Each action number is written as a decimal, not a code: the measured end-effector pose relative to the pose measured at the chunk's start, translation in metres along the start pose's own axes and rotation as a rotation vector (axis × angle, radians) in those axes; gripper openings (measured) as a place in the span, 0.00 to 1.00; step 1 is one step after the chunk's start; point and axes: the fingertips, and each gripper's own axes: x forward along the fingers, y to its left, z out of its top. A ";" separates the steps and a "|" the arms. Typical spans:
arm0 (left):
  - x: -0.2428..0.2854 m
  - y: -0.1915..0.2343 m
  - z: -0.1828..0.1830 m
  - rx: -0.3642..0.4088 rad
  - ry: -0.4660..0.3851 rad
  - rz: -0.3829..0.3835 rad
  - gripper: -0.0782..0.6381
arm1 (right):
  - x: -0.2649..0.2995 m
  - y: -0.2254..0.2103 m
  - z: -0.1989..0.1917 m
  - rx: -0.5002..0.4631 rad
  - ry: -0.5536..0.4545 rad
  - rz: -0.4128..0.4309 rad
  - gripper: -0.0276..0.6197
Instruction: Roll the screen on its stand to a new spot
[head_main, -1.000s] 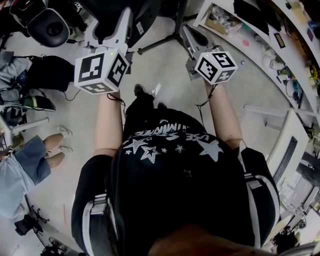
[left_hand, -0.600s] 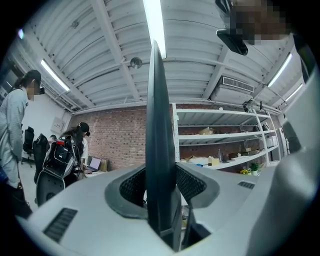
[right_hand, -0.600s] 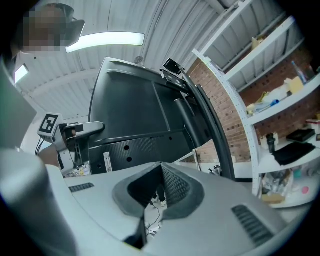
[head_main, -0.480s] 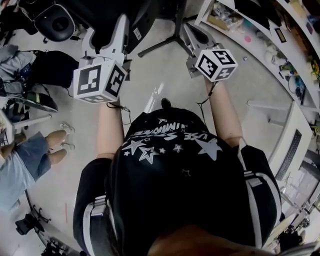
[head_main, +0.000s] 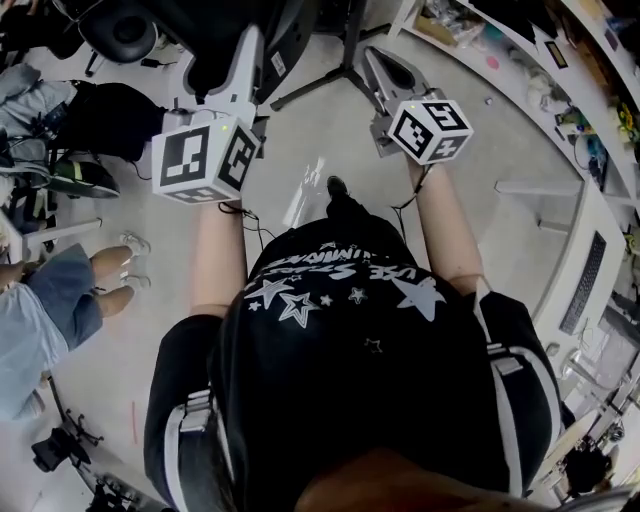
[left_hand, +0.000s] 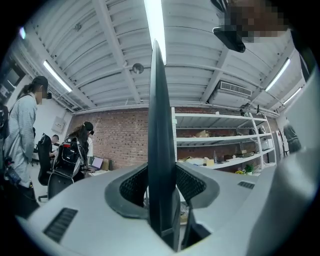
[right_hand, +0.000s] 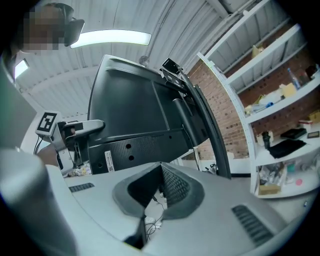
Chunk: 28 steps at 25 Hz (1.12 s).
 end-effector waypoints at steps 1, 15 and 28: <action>-0.008 0.000 0.001 -0.002 -0.001 0.005 0.37 | -0.005 0.006 -0.002 0.000 0.000 -0.001 0.05; -0.113 -0.007 0.021 -0.008 -0.009 -0.007 0.37 | -0.073 0.080 -0.028 -0.006 -0.016 -0.027 0.05; -0.197 -0.038 0.039 -0.009 -0.034 -0.018 0.37 | -0.127 0.123 -0.046 -0.020 0.003 -0.039 0.05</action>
